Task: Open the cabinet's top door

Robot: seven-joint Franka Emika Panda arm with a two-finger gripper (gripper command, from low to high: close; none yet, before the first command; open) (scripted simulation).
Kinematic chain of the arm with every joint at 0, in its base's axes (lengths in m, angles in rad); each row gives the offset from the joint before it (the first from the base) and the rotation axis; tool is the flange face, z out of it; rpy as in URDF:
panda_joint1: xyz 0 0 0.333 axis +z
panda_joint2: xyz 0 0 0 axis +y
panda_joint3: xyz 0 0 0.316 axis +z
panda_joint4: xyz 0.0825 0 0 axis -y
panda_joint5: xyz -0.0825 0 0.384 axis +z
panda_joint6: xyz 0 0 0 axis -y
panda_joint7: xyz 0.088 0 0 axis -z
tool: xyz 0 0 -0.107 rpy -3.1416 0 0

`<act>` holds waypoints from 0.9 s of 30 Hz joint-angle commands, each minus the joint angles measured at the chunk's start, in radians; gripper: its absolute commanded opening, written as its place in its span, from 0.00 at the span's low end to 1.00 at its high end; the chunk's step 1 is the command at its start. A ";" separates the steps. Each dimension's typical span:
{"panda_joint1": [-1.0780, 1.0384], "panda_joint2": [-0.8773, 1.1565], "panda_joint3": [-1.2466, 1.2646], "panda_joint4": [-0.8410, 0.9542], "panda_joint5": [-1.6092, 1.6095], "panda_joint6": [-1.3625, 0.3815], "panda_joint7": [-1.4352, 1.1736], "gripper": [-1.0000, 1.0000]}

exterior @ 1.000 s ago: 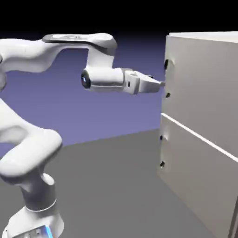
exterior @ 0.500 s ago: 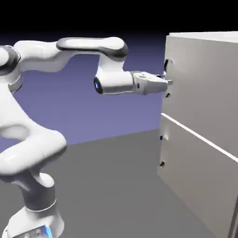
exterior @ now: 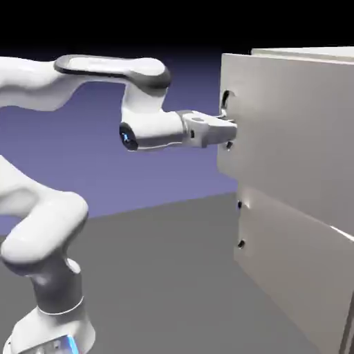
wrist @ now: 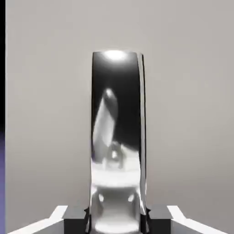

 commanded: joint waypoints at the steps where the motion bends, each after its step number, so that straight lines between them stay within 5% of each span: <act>1: 0.030 -0.020 -0.036 -0.028 -0.040 -0.015 0.020 0.00; 12: 0.211 -0.247 -0.387 -0.251 -0.519 -0.193 0.231 0.00; 27: 0.135 -0.402 -0.882 -0.321 -1.162 -0.591 0.407 0.00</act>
